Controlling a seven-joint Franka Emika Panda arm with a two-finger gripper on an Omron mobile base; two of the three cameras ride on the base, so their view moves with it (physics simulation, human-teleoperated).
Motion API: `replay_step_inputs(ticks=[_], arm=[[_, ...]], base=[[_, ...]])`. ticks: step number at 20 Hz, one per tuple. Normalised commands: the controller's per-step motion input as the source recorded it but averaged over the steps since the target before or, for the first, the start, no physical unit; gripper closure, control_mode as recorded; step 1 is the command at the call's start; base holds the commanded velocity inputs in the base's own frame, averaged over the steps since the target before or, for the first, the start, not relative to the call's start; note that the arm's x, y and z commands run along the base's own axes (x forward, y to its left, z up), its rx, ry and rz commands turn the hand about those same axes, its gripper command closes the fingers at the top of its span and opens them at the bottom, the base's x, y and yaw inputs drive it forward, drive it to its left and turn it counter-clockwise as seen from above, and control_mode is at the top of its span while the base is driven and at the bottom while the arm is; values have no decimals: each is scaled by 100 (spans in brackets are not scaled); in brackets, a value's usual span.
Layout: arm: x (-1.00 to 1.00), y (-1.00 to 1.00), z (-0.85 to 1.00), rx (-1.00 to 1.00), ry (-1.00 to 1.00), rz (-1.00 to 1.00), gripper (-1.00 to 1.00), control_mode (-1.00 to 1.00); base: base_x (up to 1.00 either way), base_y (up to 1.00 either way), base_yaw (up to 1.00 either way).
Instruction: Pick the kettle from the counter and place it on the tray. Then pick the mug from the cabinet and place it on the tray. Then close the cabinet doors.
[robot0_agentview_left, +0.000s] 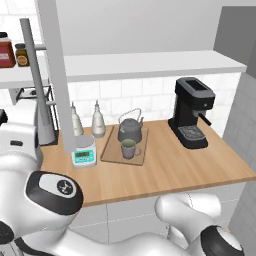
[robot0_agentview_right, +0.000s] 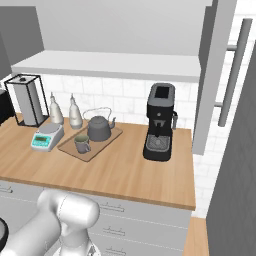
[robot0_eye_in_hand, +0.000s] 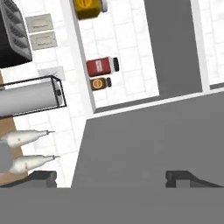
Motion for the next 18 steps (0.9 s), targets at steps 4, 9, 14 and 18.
replay_step_inputs(ticks=[4, 9, 14, 18], arm=[[0, -21, 7, 0, -10, -9, -100, -100], [-3, -29, 14, 0, -7, -9, -100, -100], [-4, -46, 14, 0, -5, -10, -100, -100], [7, -57, 0, 0, 0, -11, -100, -100]], base=[[0, 0, 0], [0, 0, 0], [0, 0, 0], [0, 0, 0]])
